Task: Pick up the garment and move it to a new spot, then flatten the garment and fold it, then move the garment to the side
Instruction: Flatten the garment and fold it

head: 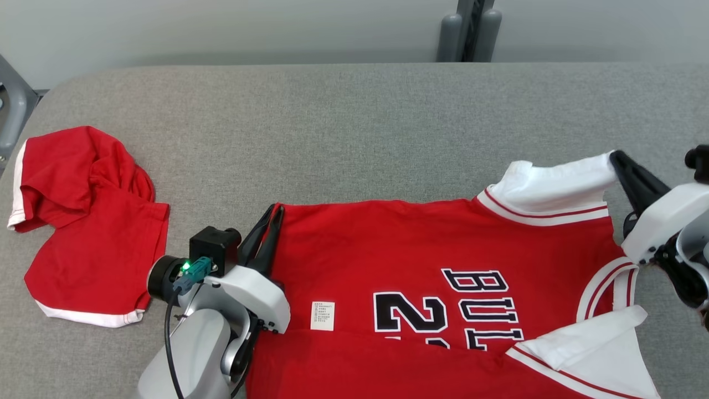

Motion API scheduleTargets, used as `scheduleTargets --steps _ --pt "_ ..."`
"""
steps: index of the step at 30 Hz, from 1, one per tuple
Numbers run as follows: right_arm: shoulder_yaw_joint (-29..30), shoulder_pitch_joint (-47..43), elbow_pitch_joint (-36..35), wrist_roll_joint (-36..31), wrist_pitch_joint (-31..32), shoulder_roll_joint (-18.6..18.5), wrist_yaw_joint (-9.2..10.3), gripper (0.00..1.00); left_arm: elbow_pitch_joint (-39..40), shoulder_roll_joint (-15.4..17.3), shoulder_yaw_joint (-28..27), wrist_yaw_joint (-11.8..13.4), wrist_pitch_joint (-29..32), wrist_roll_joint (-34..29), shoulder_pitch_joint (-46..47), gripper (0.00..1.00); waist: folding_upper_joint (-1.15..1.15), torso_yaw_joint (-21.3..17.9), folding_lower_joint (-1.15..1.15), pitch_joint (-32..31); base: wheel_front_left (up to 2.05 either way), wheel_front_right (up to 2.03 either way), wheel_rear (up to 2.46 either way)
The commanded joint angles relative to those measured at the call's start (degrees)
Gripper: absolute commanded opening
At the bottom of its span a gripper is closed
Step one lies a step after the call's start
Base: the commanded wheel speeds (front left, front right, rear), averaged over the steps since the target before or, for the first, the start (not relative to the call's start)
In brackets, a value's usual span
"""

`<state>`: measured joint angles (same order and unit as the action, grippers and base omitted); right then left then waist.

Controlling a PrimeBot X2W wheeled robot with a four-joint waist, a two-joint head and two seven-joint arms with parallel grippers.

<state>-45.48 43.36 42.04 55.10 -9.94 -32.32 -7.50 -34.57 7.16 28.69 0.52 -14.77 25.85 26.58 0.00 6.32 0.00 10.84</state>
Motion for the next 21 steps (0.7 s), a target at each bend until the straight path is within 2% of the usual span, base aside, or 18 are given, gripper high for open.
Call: scheduleTargets --steps 1,12,21 --pt "-0.44 -1.43 -0.68 0.7 -0.49 -0.47 0.02 0.0 0.38 0.73 -0.05 0.11 0.15 0.44 -0.76 0.0 0.0 -0.21 0.0 -0.72 0.0 0.0 0.0" --pt "-1.9 -7.72 -6.89 4.76 1.74 -3.23 0.02 0.0 3.23 4.07 1.98 -0.46 3.04 -0.26 -4.65 0.0 0.0 -0.57 0.0 -3.37 0.0 0.0 0.0" --pt "-0.47 -11.63 -11.39 7.16 5.19 -6.34 0.02 0.0 5.8 6.91 2.95 -0.78 4.51 -0.68 -6.84 0.0 0.0 -1.26 0.0 -4.28 0.0 0.0 0.0"
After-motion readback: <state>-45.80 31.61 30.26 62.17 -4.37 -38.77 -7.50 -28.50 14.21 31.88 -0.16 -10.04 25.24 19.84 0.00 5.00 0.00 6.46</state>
